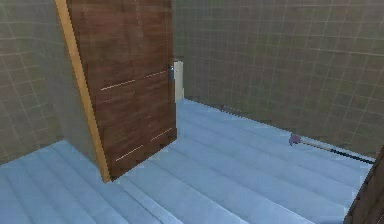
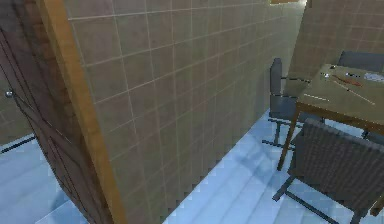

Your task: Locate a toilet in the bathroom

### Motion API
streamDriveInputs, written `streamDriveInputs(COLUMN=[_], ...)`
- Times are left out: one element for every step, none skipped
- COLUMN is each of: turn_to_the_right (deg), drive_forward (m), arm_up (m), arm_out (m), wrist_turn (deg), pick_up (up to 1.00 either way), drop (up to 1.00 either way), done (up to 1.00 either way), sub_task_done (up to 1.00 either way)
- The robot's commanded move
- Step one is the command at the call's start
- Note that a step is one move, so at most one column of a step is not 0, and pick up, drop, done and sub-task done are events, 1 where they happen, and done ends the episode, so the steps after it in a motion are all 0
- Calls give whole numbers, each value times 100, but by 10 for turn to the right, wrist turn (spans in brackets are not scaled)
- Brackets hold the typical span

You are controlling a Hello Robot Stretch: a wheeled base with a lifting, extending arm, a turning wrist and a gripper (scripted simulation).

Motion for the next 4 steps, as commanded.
streamDriveInputs(turn_to_the_right=[30, 0, 330, 0], drive_forward=[0, 45, 0, 15], arm_up=[0, 0, 0, 0], arm_out=[0, 0, 0, 0], wrist_turn=[0, 0, 0, 0], pick_up=[0, 0, 0, 0], drop=[0, 0, 0, 0], done=[0, 0, 0, 0], sub_task_done=[0, 0, 0, 0])
